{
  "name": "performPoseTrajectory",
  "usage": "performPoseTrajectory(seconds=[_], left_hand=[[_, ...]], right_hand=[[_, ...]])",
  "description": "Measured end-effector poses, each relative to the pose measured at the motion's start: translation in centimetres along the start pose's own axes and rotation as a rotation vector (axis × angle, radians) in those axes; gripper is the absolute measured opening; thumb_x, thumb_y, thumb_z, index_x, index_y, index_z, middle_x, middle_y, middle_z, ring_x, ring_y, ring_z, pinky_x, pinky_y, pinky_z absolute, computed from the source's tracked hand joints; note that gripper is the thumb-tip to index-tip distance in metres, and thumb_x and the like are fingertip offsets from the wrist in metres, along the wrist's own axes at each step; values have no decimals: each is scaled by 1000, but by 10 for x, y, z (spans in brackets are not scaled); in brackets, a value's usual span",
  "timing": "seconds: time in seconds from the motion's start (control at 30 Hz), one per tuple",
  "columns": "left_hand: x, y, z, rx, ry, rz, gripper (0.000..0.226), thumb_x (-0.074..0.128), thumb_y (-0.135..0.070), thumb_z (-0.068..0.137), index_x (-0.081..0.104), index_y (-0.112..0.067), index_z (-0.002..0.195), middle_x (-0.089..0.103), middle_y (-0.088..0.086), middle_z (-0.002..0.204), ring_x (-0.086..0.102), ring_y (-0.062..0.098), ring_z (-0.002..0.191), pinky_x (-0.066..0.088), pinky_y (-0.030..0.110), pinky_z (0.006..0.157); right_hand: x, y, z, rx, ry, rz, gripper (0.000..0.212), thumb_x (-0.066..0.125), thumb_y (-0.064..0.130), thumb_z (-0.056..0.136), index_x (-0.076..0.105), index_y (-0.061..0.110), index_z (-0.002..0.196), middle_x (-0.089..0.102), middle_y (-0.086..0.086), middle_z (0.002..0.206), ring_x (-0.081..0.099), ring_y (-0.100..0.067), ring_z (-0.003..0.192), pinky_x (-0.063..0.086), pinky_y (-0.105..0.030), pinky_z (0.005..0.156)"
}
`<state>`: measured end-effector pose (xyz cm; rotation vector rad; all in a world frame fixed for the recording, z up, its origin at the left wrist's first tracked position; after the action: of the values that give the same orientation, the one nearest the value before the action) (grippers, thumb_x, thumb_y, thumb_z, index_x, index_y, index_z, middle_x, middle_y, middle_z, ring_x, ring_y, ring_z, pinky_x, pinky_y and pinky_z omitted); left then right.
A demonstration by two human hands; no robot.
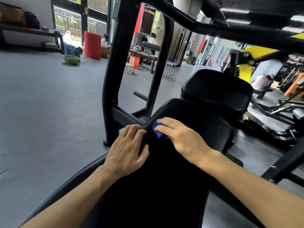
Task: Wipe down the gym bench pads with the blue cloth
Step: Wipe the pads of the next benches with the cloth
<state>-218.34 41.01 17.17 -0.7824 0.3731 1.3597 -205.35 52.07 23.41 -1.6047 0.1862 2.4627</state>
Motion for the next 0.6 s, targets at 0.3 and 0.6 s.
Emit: performPoseTrajectory(seconds=[0.3,0.6], left_hand=[[6,-8,4,121,127,106,51,40,-46,102,48,-30,150,44,-7,153,32,16,148,35,37,116],[6,-10,7,113,82,116,46,48,-46,99,58,-27,140,53,-8,142,45,19,135,41,37,109]], right_hand=[[0,-14,69,79,-96,-84,23,66,8,91,69,20,110,62,3,123,51,-18,122,50,-40,96],[-35,-29,-24,62,-162,-77,41,64,8,93,66,24,130,56,7,141,47,-14,136,48,-31,106]])
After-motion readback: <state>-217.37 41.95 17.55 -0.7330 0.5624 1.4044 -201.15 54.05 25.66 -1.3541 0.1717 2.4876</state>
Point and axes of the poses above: each hand's wrist, its own z-axis towards the middle knuckle, its own x-axis out of the palm, y = z × x, the point moved 6 cm from there along z, towards the middle knuckle
